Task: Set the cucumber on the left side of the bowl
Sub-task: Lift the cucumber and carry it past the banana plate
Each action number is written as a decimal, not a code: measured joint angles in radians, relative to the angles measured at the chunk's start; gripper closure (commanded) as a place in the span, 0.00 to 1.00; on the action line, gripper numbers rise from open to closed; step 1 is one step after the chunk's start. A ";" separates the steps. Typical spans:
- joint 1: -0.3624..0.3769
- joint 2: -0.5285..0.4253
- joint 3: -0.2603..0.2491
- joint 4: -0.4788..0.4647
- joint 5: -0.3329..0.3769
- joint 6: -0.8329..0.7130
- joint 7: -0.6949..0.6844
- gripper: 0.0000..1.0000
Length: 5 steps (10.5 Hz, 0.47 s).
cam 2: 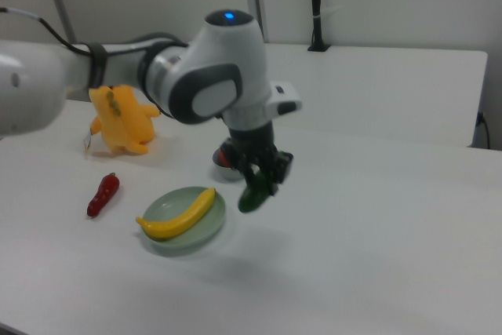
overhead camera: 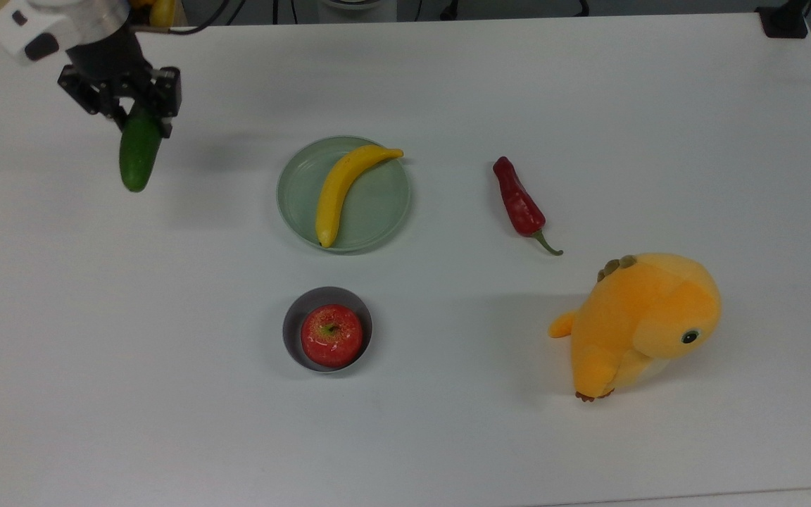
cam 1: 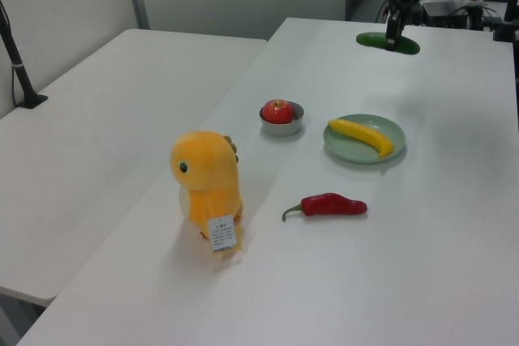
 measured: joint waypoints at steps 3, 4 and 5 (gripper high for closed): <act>0.079 -0.105 0.006 0.015 0.001 -0.123 0.065 1.00; 0.103 -0.125 0.007 0.032 0.001 -0.175 0.086 1.00; 0.133 -0.140 0.010 0.057 0.001 -0.225 0.122 1.00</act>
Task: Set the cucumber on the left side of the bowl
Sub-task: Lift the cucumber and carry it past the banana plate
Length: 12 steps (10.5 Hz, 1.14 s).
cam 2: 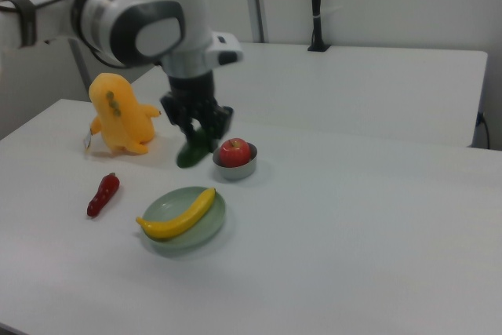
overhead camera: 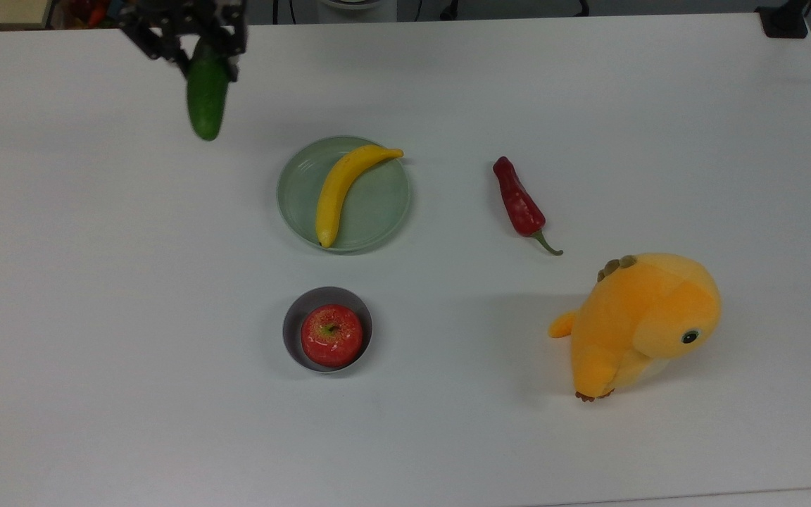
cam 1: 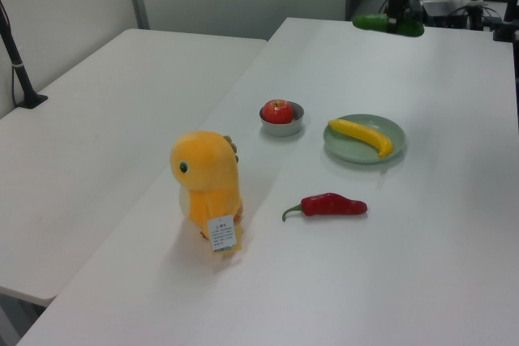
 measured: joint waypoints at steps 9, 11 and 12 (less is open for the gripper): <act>0.108 0.044 0.240 0.015 0.002 -0.005 0.275 0.99; 0.122 0.074 0.250 0.005 0.002 0.015 0.292 0.99; 0.132 0.089 0.252 -0.011 0.002 0.044 0.292 0.99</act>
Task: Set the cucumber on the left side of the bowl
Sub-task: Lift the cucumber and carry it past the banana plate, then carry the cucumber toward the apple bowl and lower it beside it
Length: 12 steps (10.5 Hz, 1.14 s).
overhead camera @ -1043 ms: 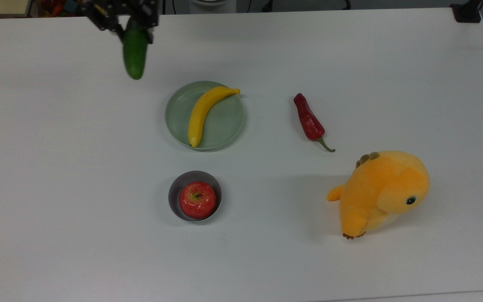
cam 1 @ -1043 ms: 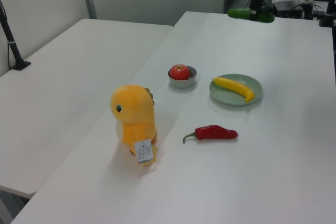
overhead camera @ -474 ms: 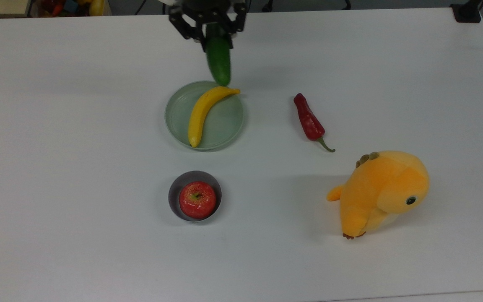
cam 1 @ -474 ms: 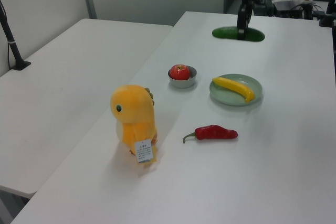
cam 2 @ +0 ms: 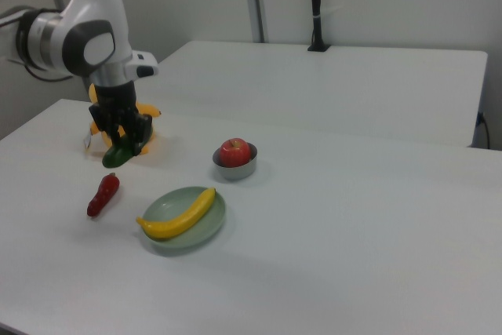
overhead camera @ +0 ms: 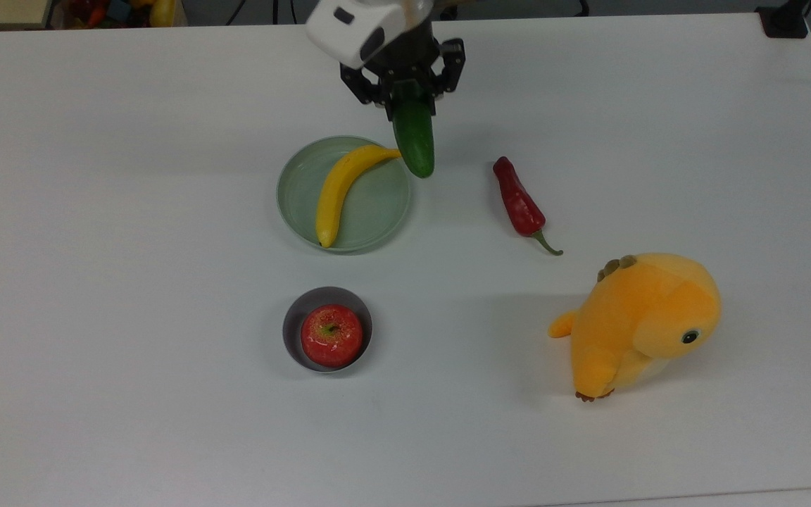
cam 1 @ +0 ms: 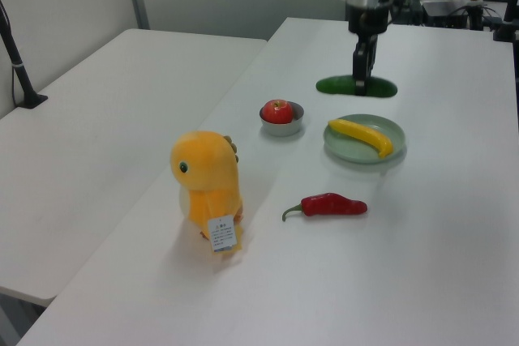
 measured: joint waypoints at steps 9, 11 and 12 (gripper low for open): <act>0.077 0.117 0.005 -0.123 -0.017 0.286 0.078 0.98; 0.089 0.142 0.006 -0.132 -0.042 0.338 0.087 0.97; 0.090 0.152 0.006 -0.140 -0.067 0.370 0.099 0.97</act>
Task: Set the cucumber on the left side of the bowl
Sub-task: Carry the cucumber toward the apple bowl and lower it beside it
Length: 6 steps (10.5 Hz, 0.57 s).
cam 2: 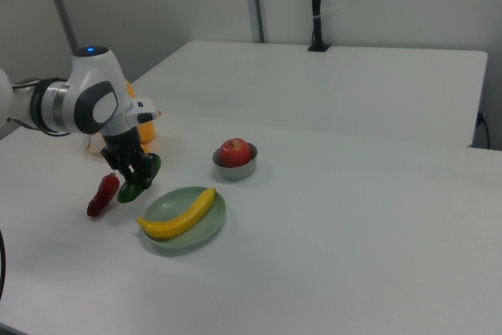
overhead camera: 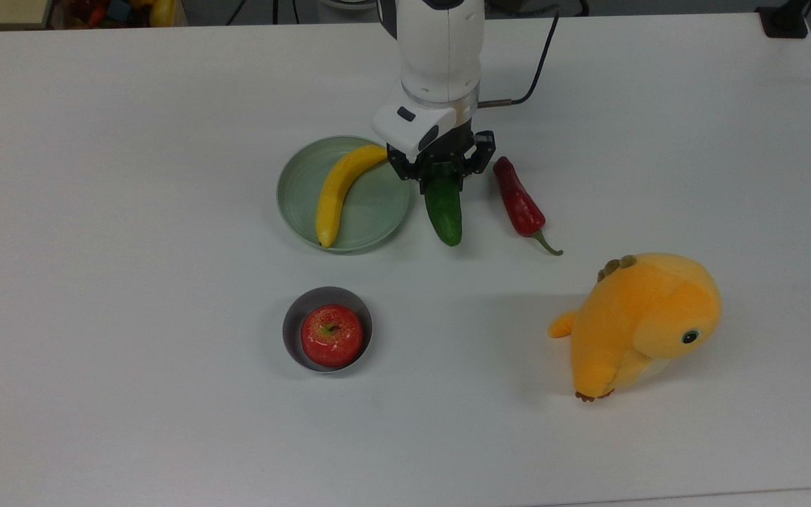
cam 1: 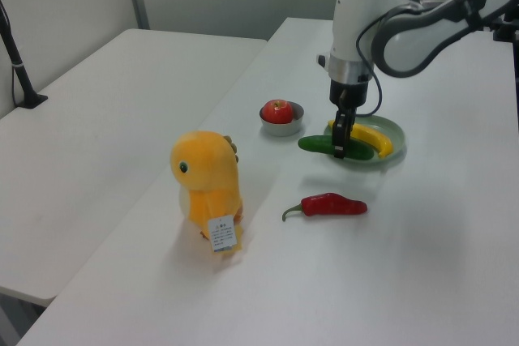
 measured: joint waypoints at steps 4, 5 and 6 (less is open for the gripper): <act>0.011 0.023 0.011 -0.040 -0.056 0.071 0.022 0.97; 0.011 0.023 0.012 -0.041 -0.056 0.071 0.022 0.97; 0.010 0.023 0.012 -0.041 -0.057 0.077 0.022 0.97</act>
